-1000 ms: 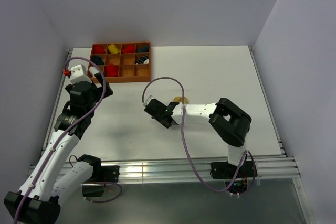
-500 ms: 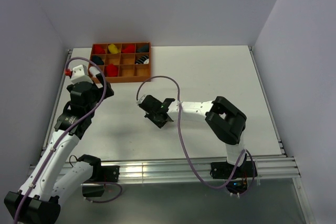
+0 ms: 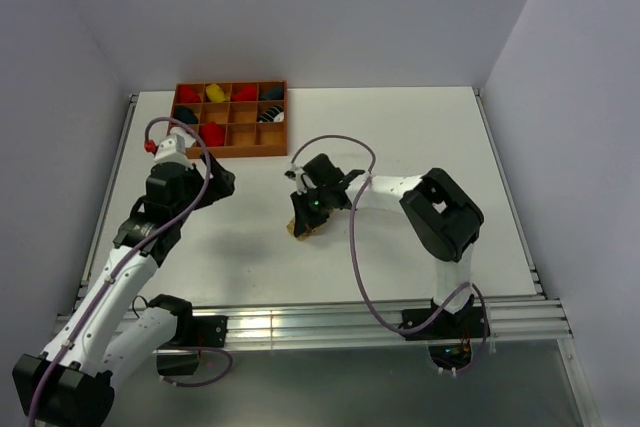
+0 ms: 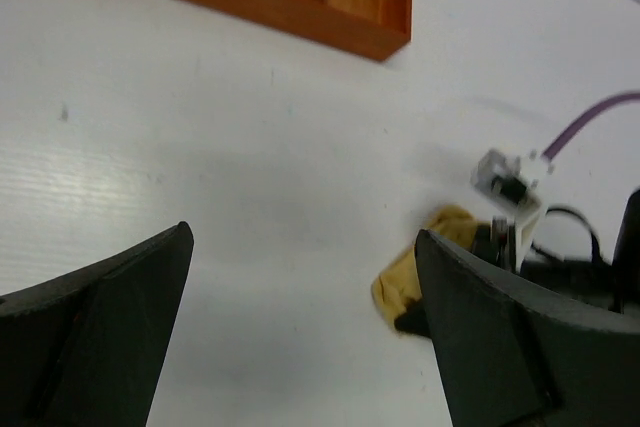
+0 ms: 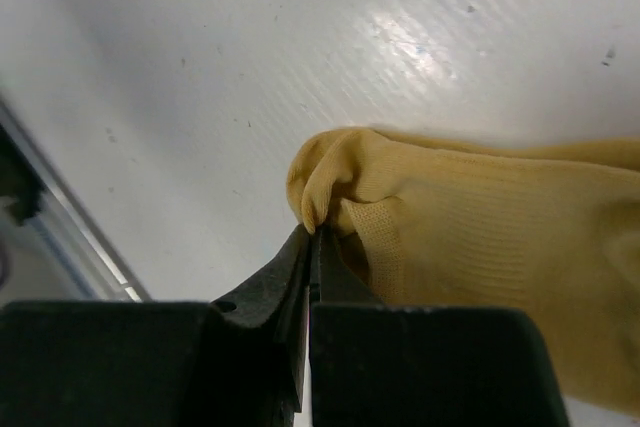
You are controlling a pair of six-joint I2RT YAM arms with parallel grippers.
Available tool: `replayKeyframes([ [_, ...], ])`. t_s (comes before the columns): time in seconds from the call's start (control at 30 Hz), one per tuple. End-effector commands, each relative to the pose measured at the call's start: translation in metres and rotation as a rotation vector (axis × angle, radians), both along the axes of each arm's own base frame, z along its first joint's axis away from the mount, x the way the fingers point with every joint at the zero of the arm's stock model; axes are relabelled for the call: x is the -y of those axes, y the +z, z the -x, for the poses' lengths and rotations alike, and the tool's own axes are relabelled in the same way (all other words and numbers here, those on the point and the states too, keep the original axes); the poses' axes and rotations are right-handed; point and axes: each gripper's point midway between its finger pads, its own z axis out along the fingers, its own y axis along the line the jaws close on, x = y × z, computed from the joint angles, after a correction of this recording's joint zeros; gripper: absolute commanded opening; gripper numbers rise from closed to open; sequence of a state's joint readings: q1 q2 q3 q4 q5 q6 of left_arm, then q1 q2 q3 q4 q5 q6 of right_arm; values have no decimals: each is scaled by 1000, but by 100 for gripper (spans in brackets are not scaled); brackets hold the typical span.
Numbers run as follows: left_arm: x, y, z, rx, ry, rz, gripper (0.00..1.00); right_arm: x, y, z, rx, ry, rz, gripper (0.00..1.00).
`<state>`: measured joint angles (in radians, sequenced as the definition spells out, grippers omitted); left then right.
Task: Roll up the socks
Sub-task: Move the sock to the center of the board.
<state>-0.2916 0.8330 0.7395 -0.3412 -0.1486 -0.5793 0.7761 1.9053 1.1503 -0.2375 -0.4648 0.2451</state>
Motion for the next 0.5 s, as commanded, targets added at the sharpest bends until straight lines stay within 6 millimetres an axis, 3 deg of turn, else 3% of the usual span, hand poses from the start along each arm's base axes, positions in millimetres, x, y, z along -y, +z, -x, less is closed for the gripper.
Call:
replayKeyframes([
  [0.0, 31, -15, 11, -50, -87, 123, 98, -15, 22, -3, -129, 1, -236, 0],
  [0.03, 34, -23, 13, -66, -94, 131, 98, -11, 14, 0, -179, -20, -240, 0],
  [0.1, 47, -32, 18, -100, -115, 155, 97, -9, 15, -9, -201, -36, -307, 0],
  [0.17, 63, -44, 23, -134, -147, 173, 96, -5, 11, -2, -279, -45, -348, 0],
  [0.27, 83, -66, 32, -199, -189, 194, 94, -2, 9, -9, -318, -70, -416, 0],
  [0.47, 106, -113, 46, -343, -236, 212, 88, 5, -6, -9, -387, -109, -434, 0],
])
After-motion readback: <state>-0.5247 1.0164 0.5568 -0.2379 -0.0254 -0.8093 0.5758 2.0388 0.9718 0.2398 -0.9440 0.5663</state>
